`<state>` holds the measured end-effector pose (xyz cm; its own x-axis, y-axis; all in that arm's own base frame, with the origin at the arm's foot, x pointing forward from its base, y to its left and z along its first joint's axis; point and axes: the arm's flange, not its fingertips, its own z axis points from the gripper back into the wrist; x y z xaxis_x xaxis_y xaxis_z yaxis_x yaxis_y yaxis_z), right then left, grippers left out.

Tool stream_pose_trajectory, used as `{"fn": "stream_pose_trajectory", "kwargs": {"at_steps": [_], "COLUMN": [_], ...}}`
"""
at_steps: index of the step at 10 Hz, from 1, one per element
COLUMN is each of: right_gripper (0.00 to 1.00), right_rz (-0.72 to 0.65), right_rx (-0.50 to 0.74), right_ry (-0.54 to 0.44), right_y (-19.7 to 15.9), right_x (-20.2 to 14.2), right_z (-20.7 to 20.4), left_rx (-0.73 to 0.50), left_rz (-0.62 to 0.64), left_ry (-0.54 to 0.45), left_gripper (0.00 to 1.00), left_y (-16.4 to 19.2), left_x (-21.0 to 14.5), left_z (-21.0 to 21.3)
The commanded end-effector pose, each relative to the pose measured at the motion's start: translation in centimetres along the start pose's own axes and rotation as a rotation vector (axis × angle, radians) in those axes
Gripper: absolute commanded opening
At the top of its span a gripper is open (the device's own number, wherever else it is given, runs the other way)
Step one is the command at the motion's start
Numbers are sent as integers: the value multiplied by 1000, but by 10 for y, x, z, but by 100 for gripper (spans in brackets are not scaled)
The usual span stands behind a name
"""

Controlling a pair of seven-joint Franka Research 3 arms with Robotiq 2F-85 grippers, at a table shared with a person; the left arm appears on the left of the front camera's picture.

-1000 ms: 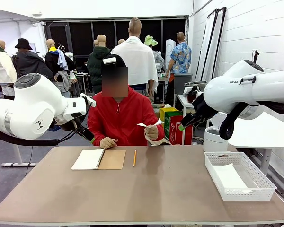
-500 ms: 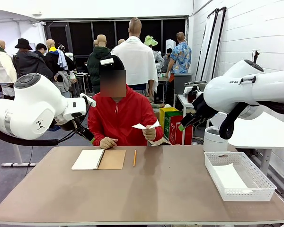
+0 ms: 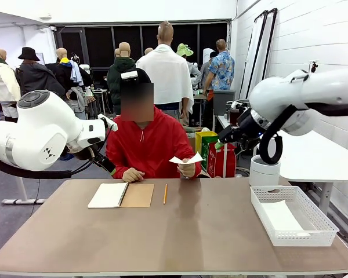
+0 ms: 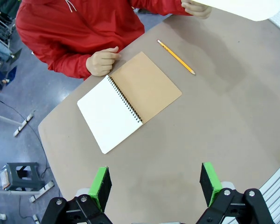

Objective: Sort the paper based on its condition.
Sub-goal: If a person hands you a paper, place it in the Organizing basket , and if it's crumpled, put it in the Trash can.

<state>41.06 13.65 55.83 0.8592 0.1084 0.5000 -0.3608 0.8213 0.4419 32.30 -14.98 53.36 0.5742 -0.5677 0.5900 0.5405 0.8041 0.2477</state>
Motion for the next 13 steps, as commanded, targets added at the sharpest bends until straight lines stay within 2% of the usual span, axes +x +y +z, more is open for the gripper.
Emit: {"fn": "stream_pose_trajectory", "kwargs": {"at_steps": [1,3,5,6,10,11,13], "right_gripper": [100,100,100,100,100,100,100], "right_rz": [-189,-318,-356,-314,-328,-434,-564], "right_rx": [128,191,211,190,179,282,403], "right_ry": [7,43,129,56,80,145,260], "right_y": [-15,-36,-47,-40,-44,-49,-60], "right_x": [14,17,13,10,8,18,33], "right_z": [-8,-22,-30,-22,-24,-34,-59], "left_rx": [1,1,1,1,1,1,1], "left_rz": [-1,-1,-1,-1,-1,-1,-1], "left_ry": [-1,-1,-1,-1,-1,-1,-1], "left_gripper": [100,100,100,100,100,100,100], "left_y": [0,0,0,0,0,0,0], "left_x": [0,0,0,0,0,0,0], "left_z": [0,0,0,0,0,0,0]}}
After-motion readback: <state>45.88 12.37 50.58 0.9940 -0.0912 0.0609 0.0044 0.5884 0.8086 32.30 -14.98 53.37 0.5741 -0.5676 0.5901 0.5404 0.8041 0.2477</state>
